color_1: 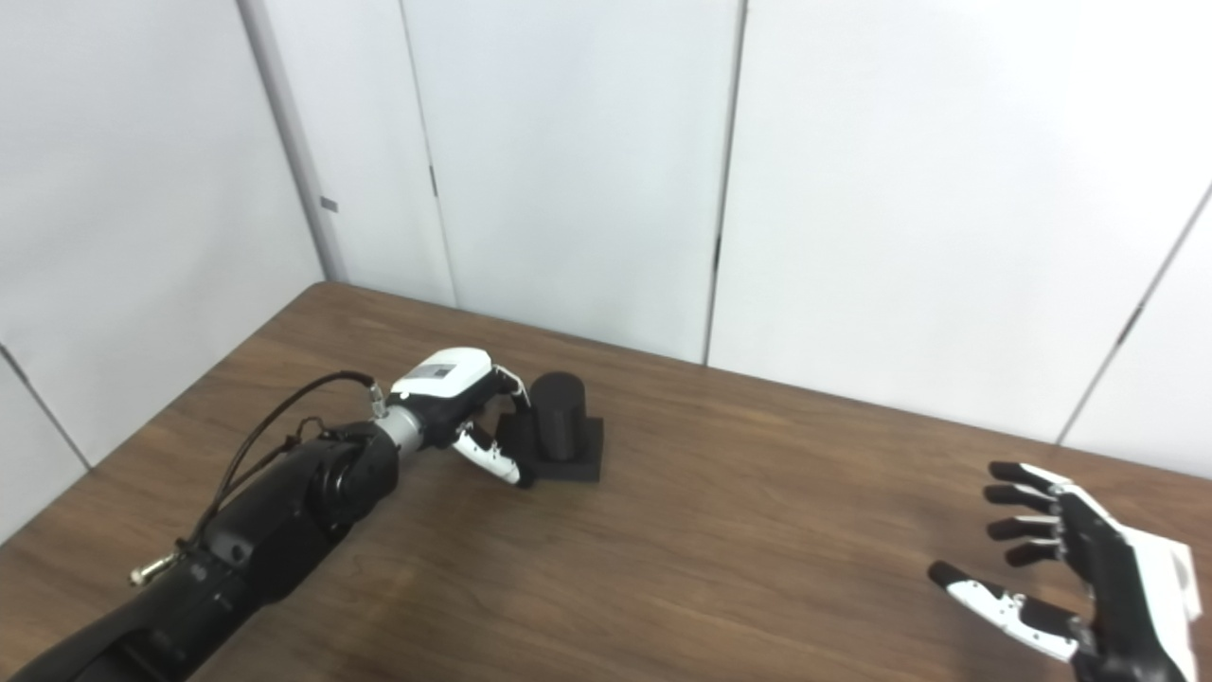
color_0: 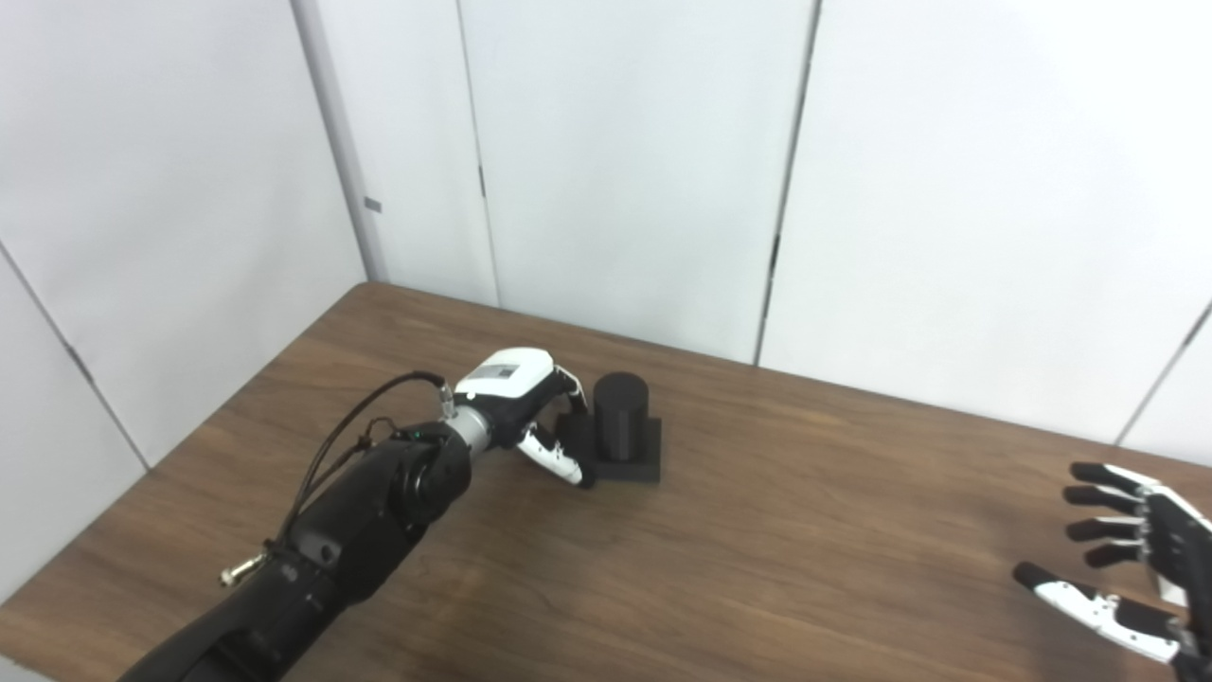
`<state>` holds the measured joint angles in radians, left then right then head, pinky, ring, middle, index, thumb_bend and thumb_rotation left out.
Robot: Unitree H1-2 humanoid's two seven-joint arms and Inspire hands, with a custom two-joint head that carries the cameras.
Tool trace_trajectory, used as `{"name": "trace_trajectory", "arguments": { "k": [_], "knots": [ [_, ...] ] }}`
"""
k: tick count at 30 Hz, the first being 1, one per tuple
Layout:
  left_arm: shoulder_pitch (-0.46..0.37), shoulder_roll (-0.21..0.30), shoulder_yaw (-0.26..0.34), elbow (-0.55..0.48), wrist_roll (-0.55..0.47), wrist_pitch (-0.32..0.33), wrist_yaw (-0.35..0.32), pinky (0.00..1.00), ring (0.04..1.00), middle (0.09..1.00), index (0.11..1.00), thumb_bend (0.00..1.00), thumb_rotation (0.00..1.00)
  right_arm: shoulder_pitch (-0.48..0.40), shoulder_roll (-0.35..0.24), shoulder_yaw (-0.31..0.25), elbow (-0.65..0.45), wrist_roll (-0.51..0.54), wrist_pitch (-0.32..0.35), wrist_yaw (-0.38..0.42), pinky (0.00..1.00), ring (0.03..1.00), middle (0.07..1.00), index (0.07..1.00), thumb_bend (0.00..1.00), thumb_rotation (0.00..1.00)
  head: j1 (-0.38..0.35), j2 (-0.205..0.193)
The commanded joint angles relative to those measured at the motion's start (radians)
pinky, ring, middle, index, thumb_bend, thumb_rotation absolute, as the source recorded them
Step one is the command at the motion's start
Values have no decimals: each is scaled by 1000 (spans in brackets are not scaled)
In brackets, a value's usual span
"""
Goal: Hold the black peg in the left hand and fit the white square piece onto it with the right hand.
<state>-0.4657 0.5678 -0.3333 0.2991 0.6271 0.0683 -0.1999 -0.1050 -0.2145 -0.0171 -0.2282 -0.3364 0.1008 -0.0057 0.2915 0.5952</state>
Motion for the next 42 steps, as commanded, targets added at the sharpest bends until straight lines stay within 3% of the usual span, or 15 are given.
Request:
{"name": "trace_trajectory", "arguments": {
  "k": [1, 12, 19, 25, 31, 42],
  "knots": [
    [9, -28, -32, -36, -14, -44, -43, 713, 842, 812, 490, 523, 69, -37, -11, -9, -8, 11, -57, -14, 513, 612, 711, 747, 563, 0, -17, 7],
    [31, -47, -99, -107, 3, -113, -70, 707, 837, 808, 491, 523, 67, -51, -17, -12, 121, 14, -185, -52, 505, 595, 708, 744, 591, 0, -129, 46],
    [55, -71, -153, -141, 23, -132, -105, 727, 846, 806, 492, 523, 67, -52, -3, -7, 119, 1, -172, -58, 507, 611, 713, 754, 582, 0, -189, 71],
    [79, -90, -184, -168, 38, -152, -113, 652, 810, 803, 491, 523, 66, -61, -4, 1, 137, -11, -193, -67, 505, 602, 710, 750, 581, 0, -209, 83],
    [77, -123, -213, -153, 43, -175, -109, 656, 808, 803, 491, 523, 66, -65, -4, 6, 154, -4, -208, -66, 498, 590, 708, 751, 578, 0, -224, 90],
    [40, -161, -314, -95, 146, -187, -116, 673, 827, 819, 493, 523, 69, -53, -18, 2, 93, -12, -152, -42, 522, 613, 717, 755, 578, 0, -287, 96]
  ]
}}
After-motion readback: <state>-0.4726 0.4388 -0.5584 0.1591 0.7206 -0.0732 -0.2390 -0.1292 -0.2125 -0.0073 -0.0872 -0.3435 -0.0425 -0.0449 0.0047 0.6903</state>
